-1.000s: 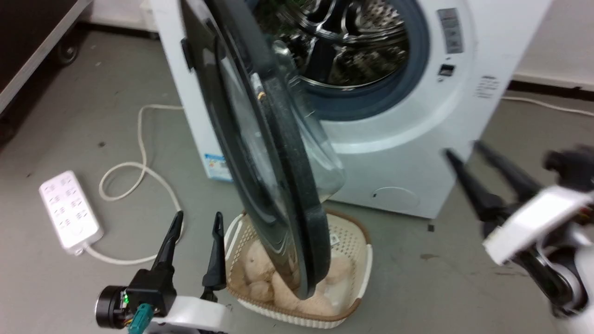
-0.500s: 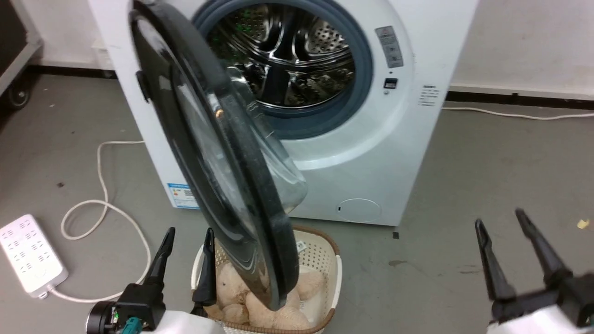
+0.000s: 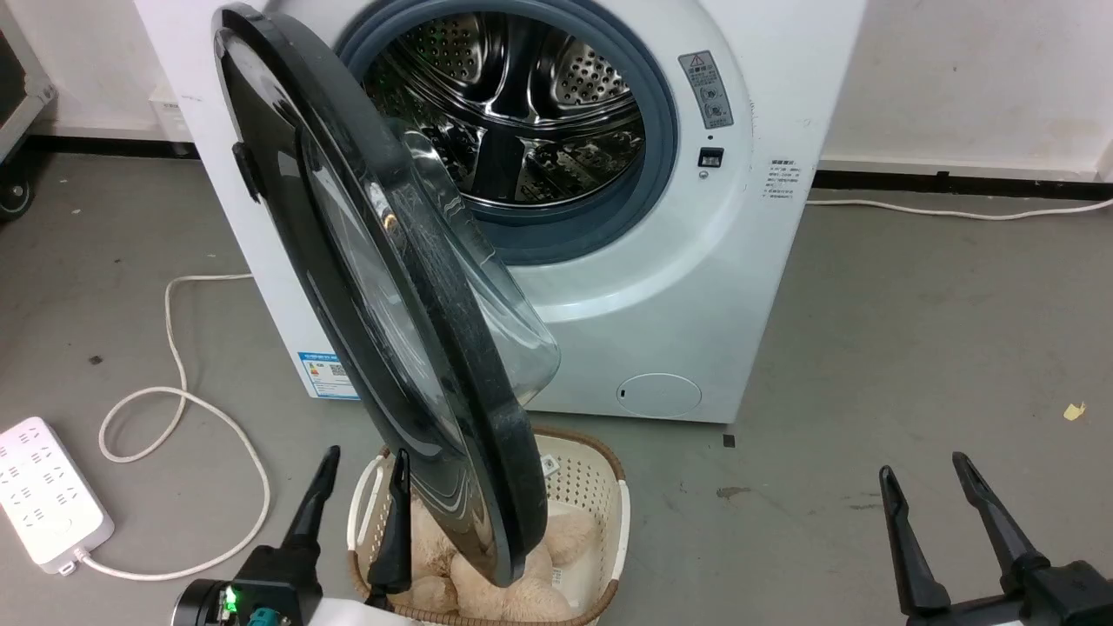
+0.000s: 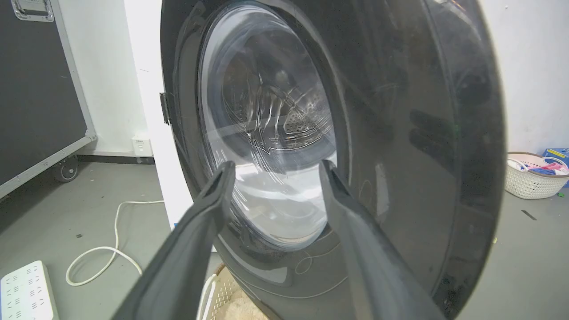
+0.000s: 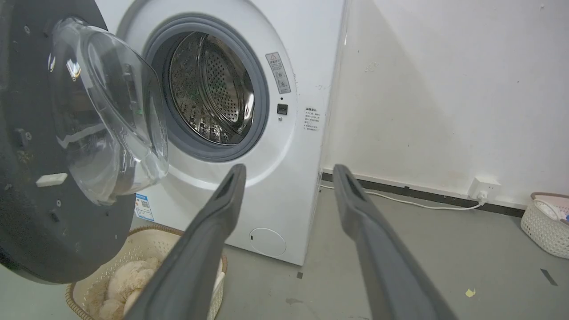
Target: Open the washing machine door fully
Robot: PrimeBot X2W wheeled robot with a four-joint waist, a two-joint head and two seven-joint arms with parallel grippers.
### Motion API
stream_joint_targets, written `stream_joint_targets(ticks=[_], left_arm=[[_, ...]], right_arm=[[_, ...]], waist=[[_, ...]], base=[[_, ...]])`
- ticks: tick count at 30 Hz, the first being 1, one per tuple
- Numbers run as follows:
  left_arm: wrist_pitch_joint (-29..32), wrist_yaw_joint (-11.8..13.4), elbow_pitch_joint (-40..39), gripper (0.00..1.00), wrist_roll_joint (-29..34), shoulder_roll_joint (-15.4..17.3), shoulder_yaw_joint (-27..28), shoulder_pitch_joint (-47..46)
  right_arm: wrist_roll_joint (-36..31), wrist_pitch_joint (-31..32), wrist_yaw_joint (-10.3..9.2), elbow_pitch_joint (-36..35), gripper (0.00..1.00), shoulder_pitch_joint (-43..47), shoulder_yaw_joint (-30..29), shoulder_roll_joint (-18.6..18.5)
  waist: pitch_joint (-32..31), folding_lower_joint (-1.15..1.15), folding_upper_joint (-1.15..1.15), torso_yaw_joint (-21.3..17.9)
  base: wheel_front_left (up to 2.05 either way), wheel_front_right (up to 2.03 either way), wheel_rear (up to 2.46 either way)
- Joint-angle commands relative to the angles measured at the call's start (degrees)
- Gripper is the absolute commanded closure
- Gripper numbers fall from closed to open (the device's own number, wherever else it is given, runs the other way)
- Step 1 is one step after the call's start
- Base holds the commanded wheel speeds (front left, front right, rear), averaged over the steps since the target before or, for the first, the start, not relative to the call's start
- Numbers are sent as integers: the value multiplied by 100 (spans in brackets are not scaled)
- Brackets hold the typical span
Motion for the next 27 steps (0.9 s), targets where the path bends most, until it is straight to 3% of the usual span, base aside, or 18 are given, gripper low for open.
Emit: stream_joint_targets(ticks=[1, 9, 20, 23, 24, 27], left_arm=[[-32, -22, -4, 100, 64, 6, -8, 60], [-32, -24, -213, 100, -65, 6, 93, 19], [-32, 135, -1974, 100, -329, 6, 589, -769], [-13, 126, -2310, 100, -357, 6, 359, -965], [236, 67, -2520, 100, -265, 6, -73, -1056], [706, 19, -2520, 100, -58, 25, -634, -956]], right_arm=[[52, -40, 3, 38, 0, 6, 4, 33], [212, -51, 3, 117, 0, -59, 53, 35], [247, -54, 3, 101, 0, -106, -2, 35], [268, -54, 3, 119, 0, -110, -6, 35], [290, -54, 3, 139, 0, -114, -6, 35], [338, -54, 3, 162, 0, -110, -7, 35]], waist=[[-2, 0, 0, 4], [-19, 0, 0, 2], [-39, 0, 0, 9], [-54, 0, 0, -16], [-62, 0, 0, -49], [-67, 0, 0, -85]], base=[[0, 0, 0], [0, 0, 0], [0, 0, 0], [0, 0, 0], [0, 0, 0], [0, 0, 0]])
